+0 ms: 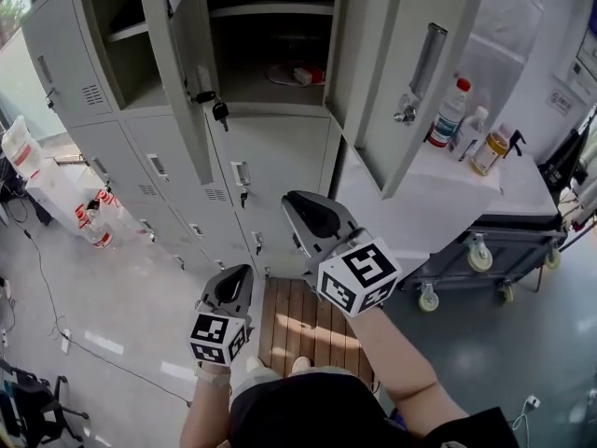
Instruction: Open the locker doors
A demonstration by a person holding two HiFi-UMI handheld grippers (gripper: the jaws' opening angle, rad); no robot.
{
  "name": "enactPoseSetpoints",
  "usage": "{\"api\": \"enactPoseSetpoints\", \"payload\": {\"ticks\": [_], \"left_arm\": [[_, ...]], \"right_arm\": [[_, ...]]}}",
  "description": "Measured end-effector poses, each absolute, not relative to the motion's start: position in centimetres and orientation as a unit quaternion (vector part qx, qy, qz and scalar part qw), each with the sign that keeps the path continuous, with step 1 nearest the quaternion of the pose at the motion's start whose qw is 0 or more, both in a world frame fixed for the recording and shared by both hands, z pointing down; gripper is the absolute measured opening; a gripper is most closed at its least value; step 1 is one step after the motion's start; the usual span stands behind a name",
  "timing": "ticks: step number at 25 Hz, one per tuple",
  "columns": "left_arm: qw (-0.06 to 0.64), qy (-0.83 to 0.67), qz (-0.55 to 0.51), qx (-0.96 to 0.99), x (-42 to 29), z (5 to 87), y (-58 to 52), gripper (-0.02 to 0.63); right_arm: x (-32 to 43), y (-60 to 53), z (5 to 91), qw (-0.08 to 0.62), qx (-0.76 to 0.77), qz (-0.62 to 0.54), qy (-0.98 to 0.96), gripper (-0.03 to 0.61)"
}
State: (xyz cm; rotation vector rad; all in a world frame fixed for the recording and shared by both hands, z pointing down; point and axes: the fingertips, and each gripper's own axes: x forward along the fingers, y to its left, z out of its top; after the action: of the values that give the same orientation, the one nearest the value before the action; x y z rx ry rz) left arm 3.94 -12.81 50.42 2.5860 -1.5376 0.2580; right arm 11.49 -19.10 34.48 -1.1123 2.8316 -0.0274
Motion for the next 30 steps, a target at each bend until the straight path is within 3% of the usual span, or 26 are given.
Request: {"api": "enactPoseSetpoints", "payload": {"ticks": [7,17,30], "left_arm": [[0.053,-0.464,0.090,0.880,5.7,50.6,-13.4,0.018],[0.059,-0.401,0.082,0.910,6.3,51.4,-13.5,0.018],[0.070,-0.353,0.073,0.930,5.4,52.7,-13.3,0.018]], "right_arm": [[13.3,-17.0,40.5,-0.004,-0.400,-0.007,0.917,0.057],[15.1,-13.2,48.6,-0.027,-0.432,-0.067,0.899,0.057],[17.5,-10.7,51.5,-0.031,-0.502,-0.092,0.859,0.057]]}}
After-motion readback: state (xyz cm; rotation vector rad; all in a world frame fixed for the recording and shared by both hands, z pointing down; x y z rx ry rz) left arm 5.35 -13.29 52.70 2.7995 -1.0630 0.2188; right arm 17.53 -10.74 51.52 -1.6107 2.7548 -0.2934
